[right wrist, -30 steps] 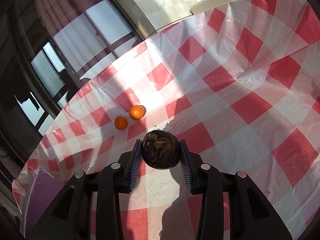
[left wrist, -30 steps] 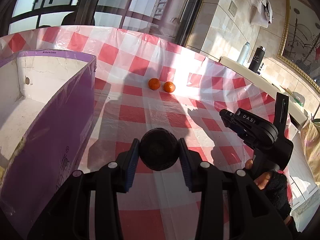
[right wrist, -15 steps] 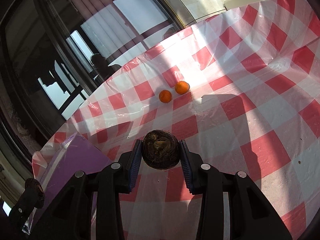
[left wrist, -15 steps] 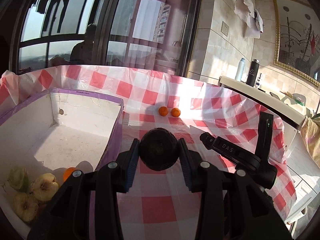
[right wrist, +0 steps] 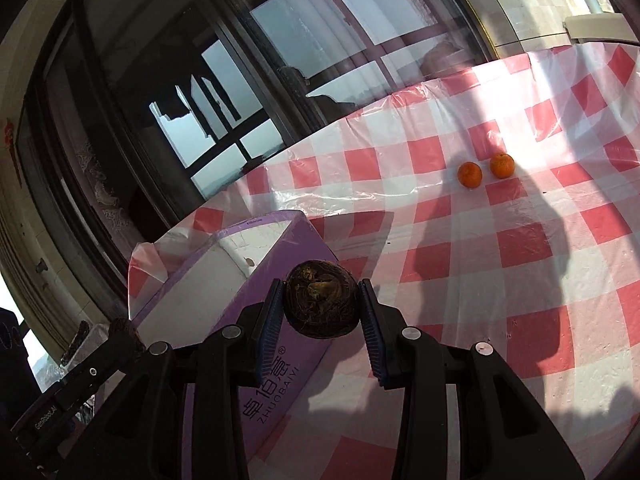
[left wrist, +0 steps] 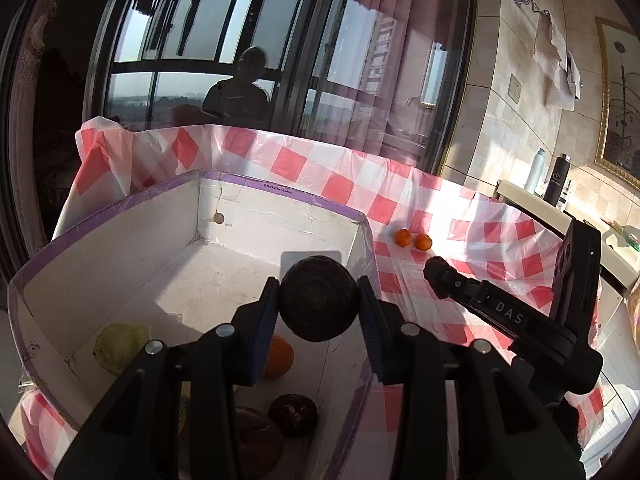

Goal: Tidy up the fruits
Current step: 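Carry both dark fruits over the purple box and open both tools to drop them, then move both open tools back to the two tangerines on the cloth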

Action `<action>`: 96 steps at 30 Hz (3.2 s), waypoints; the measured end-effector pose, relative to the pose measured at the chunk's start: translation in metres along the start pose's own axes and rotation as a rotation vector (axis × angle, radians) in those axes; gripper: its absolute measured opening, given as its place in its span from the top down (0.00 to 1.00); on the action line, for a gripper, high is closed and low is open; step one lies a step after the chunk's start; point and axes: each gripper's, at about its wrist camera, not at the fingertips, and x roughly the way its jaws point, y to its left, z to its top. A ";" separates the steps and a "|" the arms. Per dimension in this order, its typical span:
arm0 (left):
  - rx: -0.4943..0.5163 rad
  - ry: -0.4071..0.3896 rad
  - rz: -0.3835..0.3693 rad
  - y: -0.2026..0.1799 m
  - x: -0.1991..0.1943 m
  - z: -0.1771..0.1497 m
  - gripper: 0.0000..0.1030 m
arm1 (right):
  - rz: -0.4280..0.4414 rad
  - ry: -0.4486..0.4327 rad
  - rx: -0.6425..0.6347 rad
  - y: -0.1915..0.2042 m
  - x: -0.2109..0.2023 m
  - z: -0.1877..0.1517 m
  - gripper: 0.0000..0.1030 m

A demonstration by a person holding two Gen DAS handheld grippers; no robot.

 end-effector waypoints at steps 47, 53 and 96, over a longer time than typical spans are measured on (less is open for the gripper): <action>0.141 0.252 0.435 0.057 0.014 0.013 0.06 | -0.063 0.056 -0.461 0.121 0.024 -0.011 0.15; 0.223 -0.142 0.315 -0.015 -0.028 0.028 0.02 | -0.126 -0.158 -0.196 0.040 -0.022 0.020 0.15; -0.224 0.162 -0.298 -0.119 0.266 0.002 0.02 | -0.656 0.203 -0.052 -0.203 0.093 0.107 0.16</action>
